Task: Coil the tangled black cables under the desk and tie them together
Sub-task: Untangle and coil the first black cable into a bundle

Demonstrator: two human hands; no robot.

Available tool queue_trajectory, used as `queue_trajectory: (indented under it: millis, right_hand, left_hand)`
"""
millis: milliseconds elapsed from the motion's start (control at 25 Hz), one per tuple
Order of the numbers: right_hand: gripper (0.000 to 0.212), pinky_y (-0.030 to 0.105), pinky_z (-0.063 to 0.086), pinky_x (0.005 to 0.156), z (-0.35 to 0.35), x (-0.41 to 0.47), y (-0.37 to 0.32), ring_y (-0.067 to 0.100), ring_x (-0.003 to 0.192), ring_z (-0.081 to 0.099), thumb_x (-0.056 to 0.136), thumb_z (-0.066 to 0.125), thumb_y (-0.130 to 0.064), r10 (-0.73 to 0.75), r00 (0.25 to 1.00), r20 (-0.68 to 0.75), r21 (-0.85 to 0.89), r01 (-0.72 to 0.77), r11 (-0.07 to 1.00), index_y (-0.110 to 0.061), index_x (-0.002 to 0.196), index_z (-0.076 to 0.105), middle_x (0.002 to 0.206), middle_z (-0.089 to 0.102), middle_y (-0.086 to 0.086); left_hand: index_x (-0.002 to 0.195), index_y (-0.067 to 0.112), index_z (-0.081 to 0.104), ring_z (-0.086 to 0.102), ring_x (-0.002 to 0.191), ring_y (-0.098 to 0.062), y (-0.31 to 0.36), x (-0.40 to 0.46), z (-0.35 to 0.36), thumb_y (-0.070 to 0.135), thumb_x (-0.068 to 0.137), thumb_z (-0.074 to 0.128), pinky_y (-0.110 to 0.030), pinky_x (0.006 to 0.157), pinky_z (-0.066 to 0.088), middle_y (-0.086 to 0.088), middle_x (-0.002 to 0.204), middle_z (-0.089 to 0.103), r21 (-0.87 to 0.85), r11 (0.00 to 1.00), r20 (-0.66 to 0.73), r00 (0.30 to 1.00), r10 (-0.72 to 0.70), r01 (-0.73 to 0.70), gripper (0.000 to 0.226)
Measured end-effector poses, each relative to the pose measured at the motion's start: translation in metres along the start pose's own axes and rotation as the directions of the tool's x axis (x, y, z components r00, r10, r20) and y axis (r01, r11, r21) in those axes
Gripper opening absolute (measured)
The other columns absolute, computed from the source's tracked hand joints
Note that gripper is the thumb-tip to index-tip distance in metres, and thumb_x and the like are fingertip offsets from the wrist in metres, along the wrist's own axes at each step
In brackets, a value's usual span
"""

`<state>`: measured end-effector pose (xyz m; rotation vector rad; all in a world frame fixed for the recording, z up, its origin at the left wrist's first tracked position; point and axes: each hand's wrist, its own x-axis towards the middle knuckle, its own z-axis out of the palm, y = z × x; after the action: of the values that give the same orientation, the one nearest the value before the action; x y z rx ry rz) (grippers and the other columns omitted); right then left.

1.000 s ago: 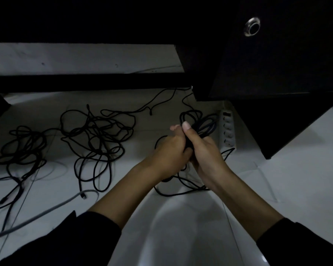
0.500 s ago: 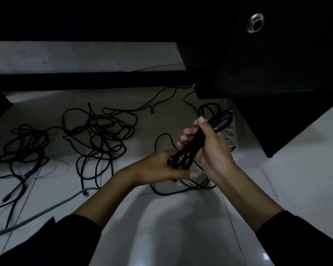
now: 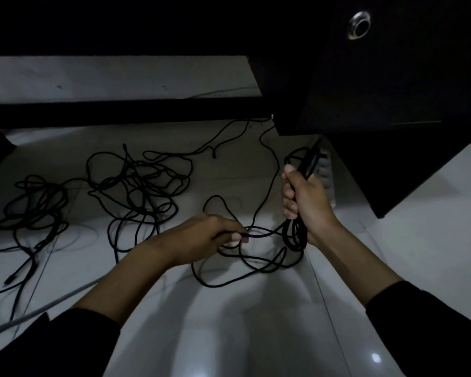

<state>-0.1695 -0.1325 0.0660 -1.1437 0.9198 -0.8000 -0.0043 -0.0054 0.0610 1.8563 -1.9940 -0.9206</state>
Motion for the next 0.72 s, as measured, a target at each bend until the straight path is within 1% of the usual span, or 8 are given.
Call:
queue_trajectory:
  millis: [80,160,240,320,400,480,640,720]
  right_hand:
    - [0.023,0.019,0.023,0.036,0.003,-0.001,0.001,0.007,0.036,0.029,0.101,0.046,-0.029,0.013,0.999,0.036,-0.037,-0.012,0.999,-0.012,0.085,0.048,0.055,0.039,-0.003]
    - [0.024,0.02,0.024,0.037,0.008,-0.004,0.002,0.008,0.037,0.03,0.1,0.048,-0.031,0.024,0.996,0.084,-0.054,-0.02,0.998,-0.012,0.085,0.048,0.056,0.042,-0.002]
    - [0.028,0.022,0.028,0.038,0.015,-0.007,0.003,0.009,0.039,0.035,0.099,0.049,-0.034,0.031,0.992,0.122,-0.088,-0.02,0.996,-0.01,0.085,0.049,0.057,0.045,-0.001]
    - [0.033,0.024,0.039,0.042,0.023,-0.012,0.002,0.01,0.044,0.046,0.097,0.051,-0.038,0.048,0.991,0.127,-0.119,-0.033,0.992,-0.007,0.085,0.052,0.057,0.049,0.001]
    - [0.034,0.026,0.048,0.05,0.03,-0.015,0.001,0.01,0.052,0.056,0.097,0.052,-0.039,0.069,0.99,0.121,-0.125,-0.054,0.991,-0.008,0.083,0.057,0.059,0.055,0.002]
    - [0.033,0.025,0.049,0.054,0.033,-0.015,0.001,0.01,0.057,0.059,0.098,0.049,-0.037,0.071,0.988,0.14,-0.14,-0.051,0.989,-0.012,0.079,0.061,0.062,0.058,0.001]
    - [0.026,0.021,0.043,0.046,0.035,-0.017,0.004,0.009,0.052,0.056,0.1,0.045,-0.027,0.049,0.98,0.193,-0.28,0.007,0.96,-0.009,0.087,0.06,0.063,0.056,0.005]
    - [0.024,0.017,0.038,0.04,0.034,-0.019,0.003,0.005,0.044,0.048,0.1,0.045,-0.022,0.037,0.981,0.188,-0.32,0.026,0.947,-0.007,0.085,0.056,0.057,0.048,0.004]
  left_hand:
    - [0.115,0.03,0.066,0.056,0.097,0.005,0.009,0.002,-0.005,0.032,0.1,0.047,-0.014,0.084,0.044,0.017,0.106,0.065,0.022,0.996,-0.018,0.996,0.087,-0.086,0.024]
    - [0.11,0.027,0.065,0.058,0.085,0.004,0.02,0.006,-0.009,0.031,0.097,0.052,-0.015,0.073,0.044,0.013,0.094,0.068,-0.009,0.99,-0.058,0.989,0.138,-0.138,0.018]
    - [0.102,0.018,0.054,0.057,0.068,0.003,0.033,0.01,-0.011,0.025,0.092,0.062,-0.012,0.06,0.042,0.012,0.077,0.064,-0.165,0.974,-0.126,0.983,0.135,-0.155,0.014]
    - [0.095,0.018,0.042,0.061,0.067,0.001,0.042,0.015,-0.012,0.024,0.082,0.074,-0.018,0.056,0.047,0.011,0.081,0.063,-0.288,0.944,-0.2,0.974,0.102,-0.158,0.034]
    - [0.092,0.026,0.036,0.063,0.072,-0.005,0.045,0.019,-0.012,0.036,0.071,0.082,-0.031,0.063,0.055,0.007,0.084,0.062,-0.235,0.965,-0.271,0.961,0.052,-0.119,0.052]
    - [0.095,0.026,0.033,0.064,0.074,-0.008,0.046,0.018,-0.013,0.048,0.062,0.084,-0.037,0.068,0.056,0.007,0.083,0.061,-0.143,0.989,-0.319,0.948,-0.008,-0.04,0.065]
    - [0.105,0.022,0.028,0.051,0.054,-0.001,0.048,0.017,-0.014,0.065,0.053,0.079,-0.029,0.052,0.042,0.012,0.068,0.055,0.128,0.984,-0.388,0.919,-0.069,0.127,0.085]
    - [0.107,0.022,0.028,0.047,0.049,0.003,0.049,0.02,-0.013,0.064,0.052,0.081,-0.024,0.049,0.038,0.013,0.065,0.055,0.074,0.989,-0.365,0.926,-0.094,0.129,0.087]
